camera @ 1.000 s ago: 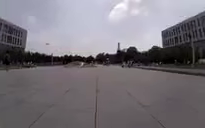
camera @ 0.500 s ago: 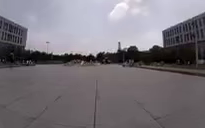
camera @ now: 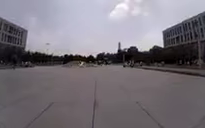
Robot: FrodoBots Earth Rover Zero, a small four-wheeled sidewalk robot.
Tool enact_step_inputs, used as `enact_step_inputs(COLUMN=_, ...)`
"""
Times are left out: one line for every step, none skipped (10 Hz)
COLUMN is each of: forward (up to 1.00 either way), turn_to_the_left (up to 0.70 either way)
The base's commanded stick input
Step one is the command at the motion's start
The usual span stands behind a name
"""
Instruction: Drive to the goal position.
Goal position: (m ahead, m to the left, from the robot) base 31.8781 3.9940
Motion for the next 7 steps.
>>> enact_step_inputs(forward=0.70, turn_to_the_left=0.00)
enact_step_inputs(forward=0.70, turn_to_the_left=0.00)
enact_step_inputs(forward=0.70, turn_to_the_left=0.00)
enact_step_inputs(forward=0.70, turn_to_the_left=0.00)
enact_step_inputs(forward=0.70, turn_to_the_left=0.00)
enact_step_inputs(forward=0.70, turn_to_the_left=0.00)
enact_step_inputs(forward=0.70, turn_to_the_left=0.00)
